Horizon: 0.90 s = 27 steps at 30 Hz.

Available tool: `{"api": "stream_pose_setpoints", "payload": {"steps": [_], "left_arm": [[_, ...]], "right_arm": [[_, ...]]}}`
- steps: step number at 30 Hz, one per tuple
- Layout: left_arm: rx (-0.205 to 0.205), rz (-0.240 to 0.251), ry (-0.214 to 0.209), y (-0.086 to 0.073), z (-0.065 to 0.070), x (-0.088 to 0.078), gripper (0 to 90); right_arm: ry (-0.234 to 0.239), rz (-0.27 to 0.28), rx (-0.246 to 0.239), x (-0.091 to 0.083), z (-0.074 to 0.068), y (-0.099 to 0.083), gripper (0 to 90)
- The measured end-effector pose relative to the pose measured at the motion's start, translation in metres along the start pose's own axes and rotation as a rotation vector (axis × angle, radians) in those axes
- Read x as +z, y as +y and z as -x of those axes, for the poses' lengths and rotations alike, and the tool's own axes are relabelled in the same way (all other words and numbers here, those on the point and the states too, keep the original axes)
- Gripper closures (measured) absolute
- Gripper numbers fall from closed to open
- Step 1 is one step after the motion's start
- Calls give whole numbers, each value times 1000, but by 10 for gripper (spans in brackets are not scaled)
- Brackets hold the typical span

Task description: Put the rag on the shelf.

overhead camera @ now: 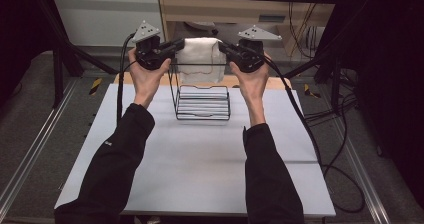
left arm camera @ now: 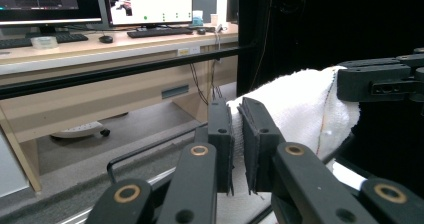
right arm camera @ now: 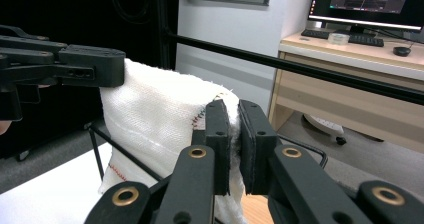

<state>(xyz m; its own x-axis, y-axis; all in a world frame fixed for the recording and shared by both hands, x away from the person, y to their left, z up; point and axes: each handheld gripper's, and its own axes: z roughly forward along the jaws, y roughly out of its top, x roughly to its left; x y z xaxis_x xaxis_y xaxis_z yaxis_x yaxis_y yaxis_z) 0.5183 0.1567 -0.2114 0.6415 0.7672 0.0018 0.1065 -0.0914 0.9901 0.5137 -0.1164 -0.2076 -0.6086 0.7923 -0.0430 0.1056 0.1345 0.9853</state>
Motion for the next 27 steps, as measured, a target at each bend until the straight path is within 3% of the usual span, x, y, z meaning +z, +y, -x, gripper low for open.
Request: {"api": "stream_pose_setpoints", "payload": {"steps": [17,27], "left_arm": [[16,-41,-50,-10,10,-17,828],[36,-104,-71,-17,18,-25,812]], "right_arm": [[32,-28,-56,-19,-12,-11,839],[70,-64,-70,-28,-17,-25,836]]}}
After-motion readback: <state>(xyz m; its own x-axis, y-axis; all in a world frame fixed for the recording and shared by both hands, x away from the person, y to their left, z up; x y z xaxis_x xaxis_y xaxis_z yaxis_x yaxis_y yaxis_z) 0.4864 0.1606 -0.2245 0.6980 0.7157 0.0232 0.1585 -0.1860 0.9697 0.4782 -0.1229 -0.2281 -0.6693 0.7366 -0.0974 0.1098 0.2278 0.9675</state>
